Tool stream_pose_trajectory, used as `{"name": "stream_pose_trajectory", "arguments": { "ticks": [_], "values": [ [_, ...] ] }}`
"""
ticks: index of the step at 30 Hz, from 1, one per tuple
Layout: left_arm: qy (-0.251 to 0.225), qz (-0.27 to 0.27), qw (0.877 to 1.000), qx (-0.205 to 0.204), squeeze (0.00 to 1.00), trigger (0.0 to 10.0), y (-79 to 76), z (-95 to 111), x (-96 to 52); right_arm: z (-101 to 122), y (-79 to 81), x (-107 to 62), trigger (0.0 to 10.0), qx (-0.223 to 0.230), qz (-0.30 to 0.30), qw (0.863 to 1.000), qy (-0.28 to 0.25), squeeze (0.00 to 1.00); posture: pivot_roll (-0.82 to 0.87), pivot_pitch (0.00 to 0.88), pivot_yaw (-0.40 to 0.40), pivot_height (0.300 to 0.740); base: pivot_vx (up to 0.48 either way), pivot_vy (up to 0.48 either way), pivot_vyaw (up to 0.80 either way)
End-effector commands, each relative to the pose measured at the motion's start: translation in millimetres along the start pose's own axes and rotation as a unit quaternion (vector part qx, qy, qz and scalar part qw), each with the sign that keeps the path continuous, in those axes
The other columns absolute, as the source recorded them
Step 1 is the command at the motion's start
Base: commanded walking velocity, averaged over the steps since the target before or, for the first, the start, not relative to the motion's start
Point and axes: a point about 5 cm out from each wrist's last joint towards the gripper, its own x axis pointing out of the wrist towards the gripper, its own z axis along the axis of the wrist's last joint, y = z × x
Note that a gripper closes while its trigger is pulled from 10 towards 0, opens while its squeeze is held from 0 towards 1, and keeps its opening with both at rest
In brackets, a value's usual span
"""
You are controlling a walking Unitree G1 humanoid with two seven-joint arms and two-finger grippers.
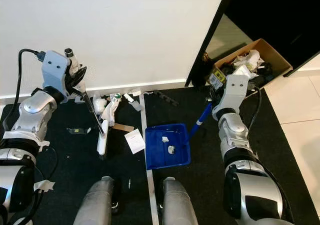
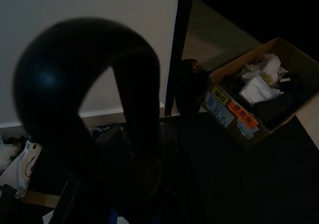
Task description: Sweep floor
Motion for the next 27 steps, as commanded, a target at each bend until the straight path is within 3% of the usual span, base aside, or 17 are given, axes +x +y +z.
{"name": "stream_pose_trajectory", "arguments": {
  "ticks": [1,8,13,27],
  "values": [
    [0.003,0.003,1.000,0.019,0.00,10.0,7.2,0.9,-4.0,-8.7,-1.0,-4.7,10.0,-0.003,-0.005,1.000,0.008,0.00,0.04,0.159,0.008,0.740,0.000,0.000,0.00],
    [0.003,0.002,1.000,0.020,0.00,10.0,6.6,1.0,-3.4,-9.0,2.9,-4.7,10.0,-0.011,0.005,1.000,0.006,0.00,0.04,0.160,0.009,0.740,0.000,0.000,0.00],
    [0.005,0.001,1.000,0.020,0.00,10.0,6.4,0.1,-4.0,-7.6,-8.8,-6.4,10.0,-0.017,-0.006,1.000,0.006,0.00,0.04,0.160,0.010,0.740,0.000,0.000,0.00],
    [0.006,-0.002,1.000,0.019,0.00,10.0,4.9,-1.0,-4.1,-7.0,-22.0,-9.8,10.0,-0.025,-0.019,1.000,0.006,0.00,0.03,0.161,0.009,0.740,0.000,0.000,0.00]
  ]
}}
